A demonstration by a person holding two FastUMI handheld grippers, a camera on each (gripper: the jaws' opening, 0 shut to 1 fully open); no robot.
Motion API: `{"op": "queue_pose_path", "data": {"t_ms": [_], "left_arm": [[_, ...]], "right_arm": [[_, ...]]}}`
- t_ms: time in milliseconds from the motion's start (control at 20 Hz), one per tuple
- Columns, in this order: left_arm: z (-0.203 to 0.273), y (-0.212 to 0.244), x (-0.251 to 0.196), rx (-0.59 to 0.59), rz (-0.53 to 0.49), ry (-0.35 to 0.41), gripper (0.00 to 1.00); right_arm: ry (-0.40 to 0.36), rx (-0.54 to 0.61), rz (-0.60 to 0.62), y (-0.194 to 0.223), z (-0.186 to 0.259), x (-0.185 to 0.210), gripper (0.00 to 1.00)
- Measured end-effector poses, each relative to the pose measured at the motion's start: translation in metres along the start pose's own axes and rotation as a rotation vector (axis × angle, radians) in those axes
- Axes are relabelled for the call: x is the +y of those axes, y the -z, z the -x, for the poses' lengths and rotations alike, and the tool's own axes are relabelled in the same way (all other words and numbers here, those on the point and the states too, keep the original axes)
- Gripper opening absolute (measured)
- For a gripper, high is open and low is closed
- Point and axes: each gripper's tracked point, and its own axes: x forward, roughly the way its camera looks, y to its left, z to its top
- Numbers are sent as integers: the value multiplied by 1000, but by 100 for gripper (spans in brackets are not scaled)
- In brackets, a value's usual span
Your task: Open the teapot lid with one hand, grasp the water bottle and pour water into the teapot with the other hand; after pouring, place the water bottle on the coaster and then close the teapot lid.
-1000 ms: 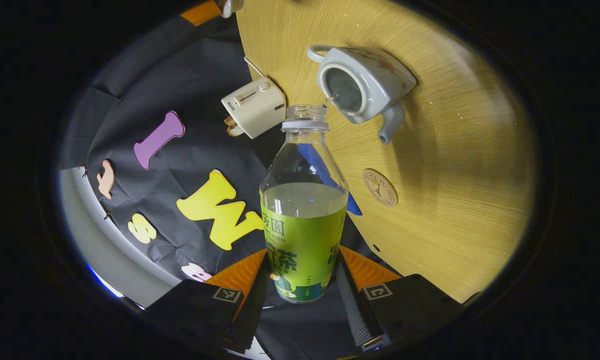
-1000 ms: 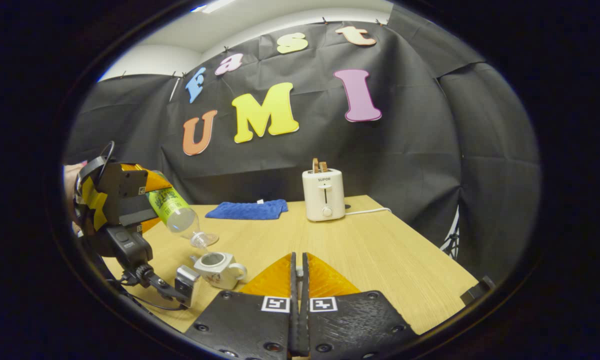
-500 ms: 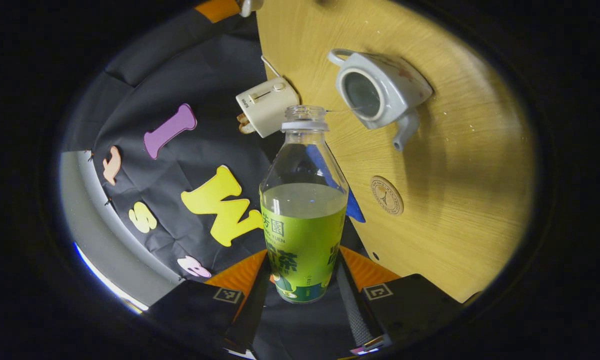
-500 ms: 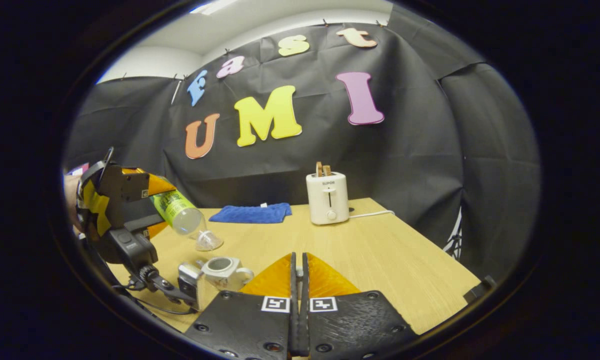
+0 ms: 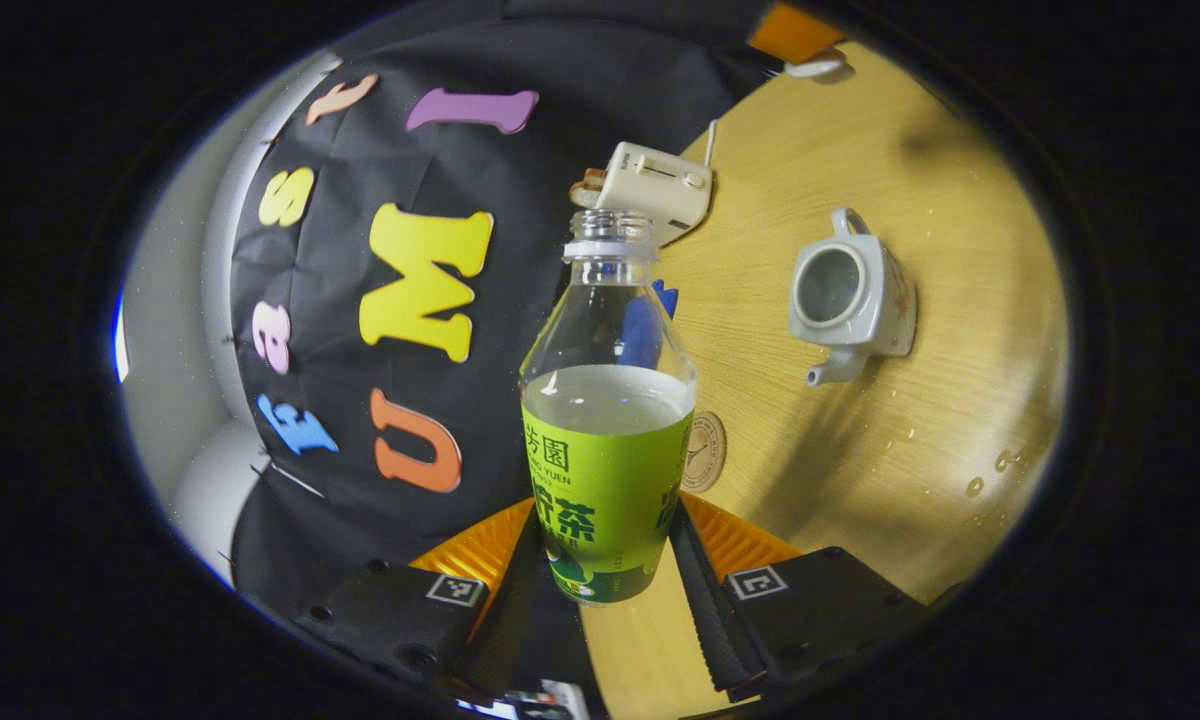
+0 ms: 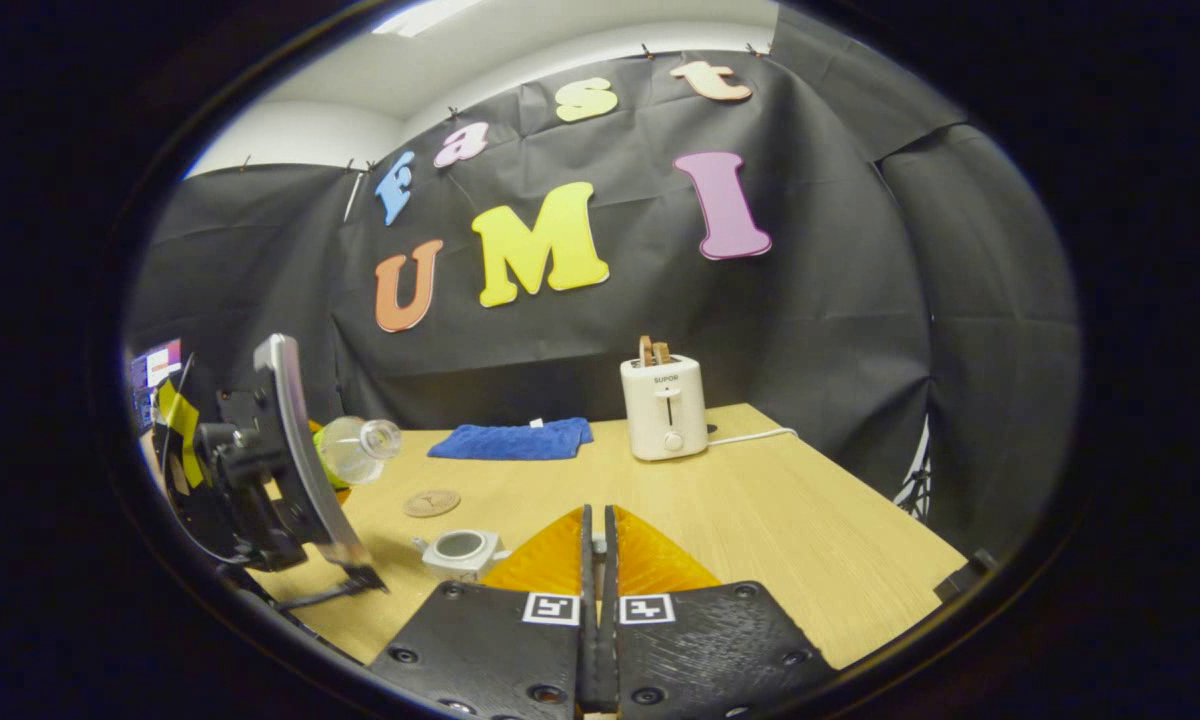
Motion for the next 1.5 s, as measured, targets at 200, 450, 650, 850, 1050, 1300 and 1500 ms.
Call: {"op": "queue_pose_path", "data": {"t_ms": [200,450,650,850,1050,1300,1500], "left_arm": [[10,19,-22,27,257,67,74],[22,18,-26,-12,529,117,74],[25,14,-12,-62,751,143,74],[19,12,0,-100,962,165,74],[4,9,9,-122,1083,178,74],[-25,4,17,-139,1129,215,74],[-55,7,25,-139,1174,223,74]], "right_arm": [[-17,-3,-8,-2,0,13,0],[-32,-9,16,-8,2,29,0],[-43,-28,43,-19,5,44,0],[-59,-32,56,-21,6,56,0],[-63,-27,73,-22,5,63,0],[-76,-18,72,-17,2,72,0],[-75,-3,87,-11,-6,74,0]]}}
